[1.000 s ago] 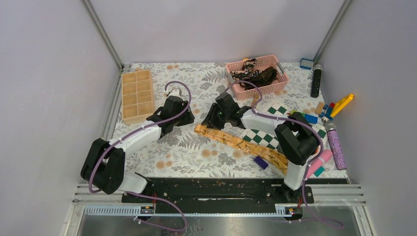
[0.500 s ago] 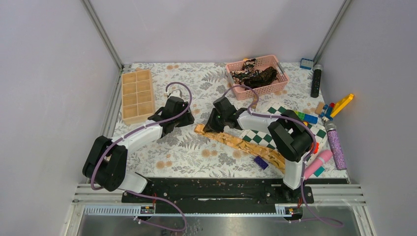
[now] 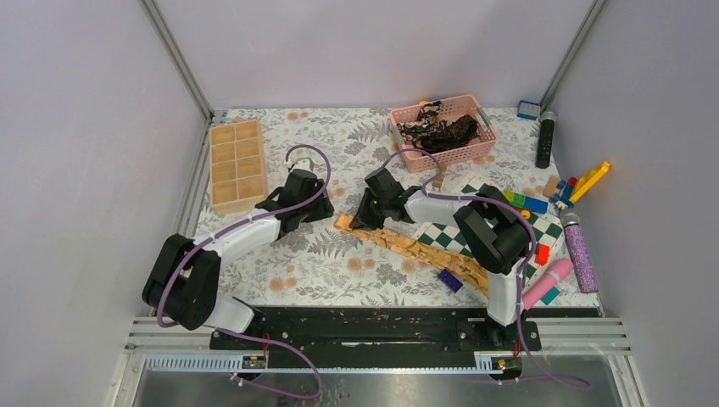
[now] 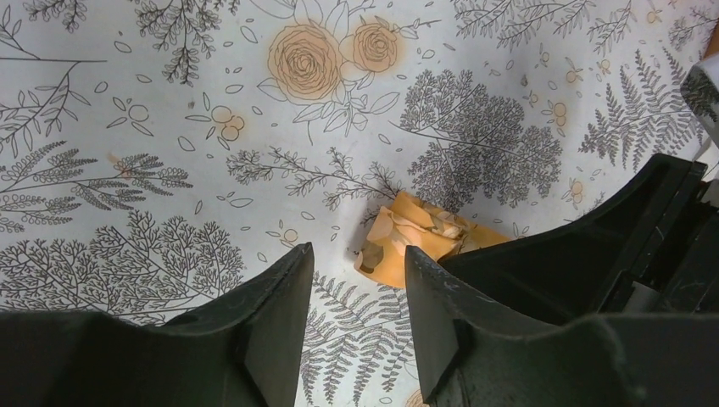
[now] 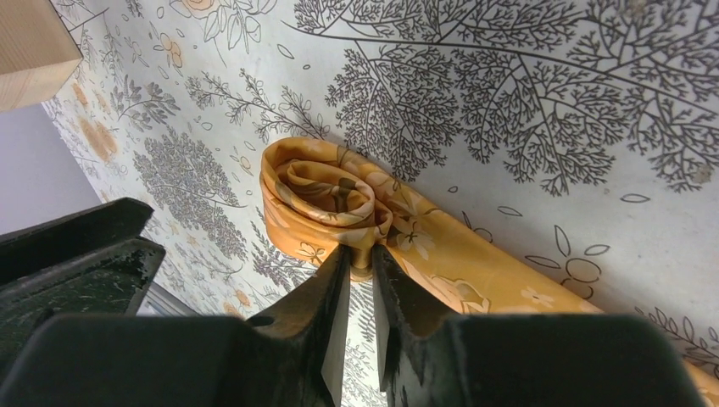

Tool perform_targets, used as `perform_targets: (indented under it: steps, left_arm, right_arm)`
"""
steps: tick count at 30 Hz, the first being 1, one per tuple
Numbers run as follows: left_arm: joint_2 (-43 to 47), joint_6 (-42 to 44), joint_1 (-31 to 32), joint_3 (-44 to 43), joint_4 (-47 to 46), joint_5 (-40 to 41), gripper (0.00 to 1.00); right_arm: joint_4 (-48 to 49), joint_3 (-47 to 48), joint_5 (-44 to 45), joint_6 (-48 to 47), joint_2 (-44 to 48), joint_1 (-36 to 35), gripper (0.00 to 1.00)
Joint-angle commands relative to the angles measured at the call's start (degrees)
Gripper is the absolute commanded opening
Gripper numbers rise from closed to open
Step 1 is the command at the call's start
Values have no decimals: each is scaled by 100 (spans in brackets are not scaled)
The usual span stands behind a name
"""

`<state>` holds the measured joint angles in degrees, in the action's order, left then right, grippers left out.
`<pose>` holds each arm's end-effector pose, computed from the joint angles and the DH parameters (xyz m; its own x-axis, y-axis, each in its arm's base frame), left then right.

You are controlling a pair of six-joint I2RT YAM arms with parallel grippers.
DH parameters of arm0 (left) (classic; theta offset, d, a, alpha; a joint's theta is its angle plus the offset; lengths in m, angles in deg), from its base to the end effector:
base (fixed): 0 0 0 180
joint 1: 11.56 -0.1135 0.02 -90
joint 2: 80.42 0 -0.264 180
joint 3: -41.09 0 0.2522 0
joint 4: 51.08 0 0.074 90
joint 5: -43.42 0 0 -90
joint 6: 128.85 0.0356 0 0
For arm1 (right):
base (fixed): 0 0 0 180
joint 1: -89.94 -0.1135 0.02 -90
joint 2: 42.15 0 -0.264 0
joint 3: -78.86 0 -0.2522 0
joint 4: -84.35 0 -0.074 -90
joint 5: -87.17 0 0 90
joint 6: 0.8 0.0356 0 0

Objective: Roll the ties
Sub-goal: Roll the tie at the center of the board.

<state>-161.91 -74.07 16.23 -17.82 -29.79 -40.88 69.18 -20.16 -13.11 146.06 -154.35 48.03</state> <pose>0.2606 -0.1333 0.2019 -0.7319 -0.2630 -0.6286 -0.0263 0.9328 -0.3595 0.3013 0.2790 0.1483 -0.9216 0.2799 -0.2689 0.0418 0.7603 0.6482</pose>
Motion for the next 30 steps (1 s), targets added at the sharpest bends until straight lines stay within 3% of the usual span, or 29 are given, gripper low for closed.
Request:
perform_targets:
  steps: [1, 14, 24, 30]
  left_arm:
    - [32, -64, -31, 41, -224, -106, 45]
    - [83, -96, -42, 76, -188, -78, 43]
    - [546, -295, -255, -78, 297, 211, 43]
    - [1112, -694, -745, -96, 893, 425, 44]
  right_arm:
    - [24, 282, -94, -41, -133, -73, 22]
    - [71, 331, -204, -239, -1, -98, 26]
    - [-549, 549, 183, -1498, 1071, -95, 55]
    - [-1187, 1186, -110, -3556, 816, -89, 76]
